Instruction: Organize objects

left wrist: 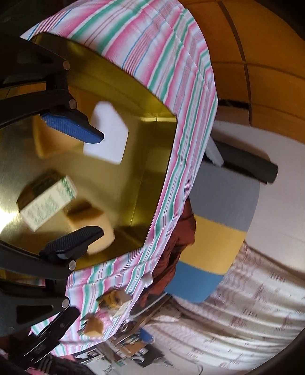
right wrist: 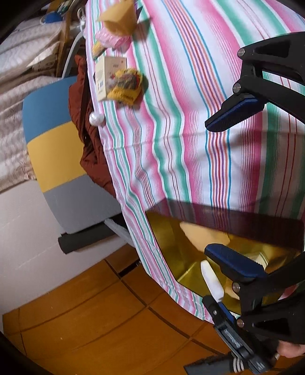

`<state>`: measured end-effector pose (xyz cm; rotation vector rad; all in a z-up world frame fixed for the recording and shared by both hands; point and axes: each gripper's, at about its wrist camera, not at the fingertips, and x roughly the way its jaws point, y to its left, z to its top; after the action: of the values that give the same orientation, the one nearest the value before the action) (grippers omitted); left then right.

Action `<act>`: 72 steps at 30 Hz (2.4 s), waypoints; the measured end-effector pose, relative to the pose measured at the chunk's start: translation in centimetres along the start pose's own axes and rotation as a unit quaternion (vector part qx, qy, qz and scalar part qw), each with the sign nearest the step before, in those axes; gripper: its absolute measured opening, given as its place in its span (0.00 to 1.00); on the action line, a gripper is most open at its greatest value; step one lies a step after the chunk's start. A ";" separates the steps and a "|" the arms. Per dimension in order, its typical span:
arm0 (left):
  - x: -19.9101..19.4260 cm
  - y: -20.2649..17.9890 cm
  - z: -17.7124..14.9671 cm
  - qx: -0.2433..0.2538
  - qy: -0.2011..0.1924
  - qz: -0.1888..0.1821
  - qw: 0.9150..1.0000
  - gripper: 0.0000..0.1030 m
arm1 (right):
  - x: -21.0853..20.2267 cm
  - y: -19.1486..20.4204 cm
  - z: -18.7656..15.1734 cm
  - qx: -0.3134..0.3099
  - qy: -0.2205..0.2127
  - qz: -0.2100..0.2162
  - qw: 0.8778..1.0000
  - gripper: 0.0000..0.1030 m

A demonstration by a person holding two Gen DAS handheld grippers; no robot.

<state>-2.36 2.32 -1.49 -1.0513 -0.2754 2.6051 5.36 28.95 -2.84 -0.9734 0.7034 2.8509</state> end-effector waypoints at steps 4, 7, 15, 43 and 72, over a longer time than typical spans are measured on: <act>-0.3 -2.7 -0.6 0.035 0.006 -0.027 0.999 0.72 | -0.4 -2.0 0.3 0.016 -0.003 -0.016 1.000 0.94; -0.6 -4.6 -1.2 0.062 0.012 -0.046 0.997 0.73 | -0.6 -3.2 0.5 0.023 -0.003 -0.027 0.999 0.94; -1.4 -9.6 -3.7 0.121 0.030 -0.094 0.988 0.73 | -1.1 -6.4 0.6 0.030 0.001 -0.055 0.998 0.95; 1.3 -17.7 -8.6 0.188 0.111 -0.145 0.965 0.75 | -4.8 -24.2 10.8 0.132 -0.107 -0.229 0.959 1.00; 5.5 -23.7 -7.4 0.206 0.114 -0.160 0.959 0.78 | -9.1 -19.7 2.4 0.069 -0.186 -0.186 0.962 0.96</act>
<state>4.29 26.75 -3.32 -1.0416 0.1387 2.1044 14.92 48.57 -3.74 -0.4673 0.5950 2.5065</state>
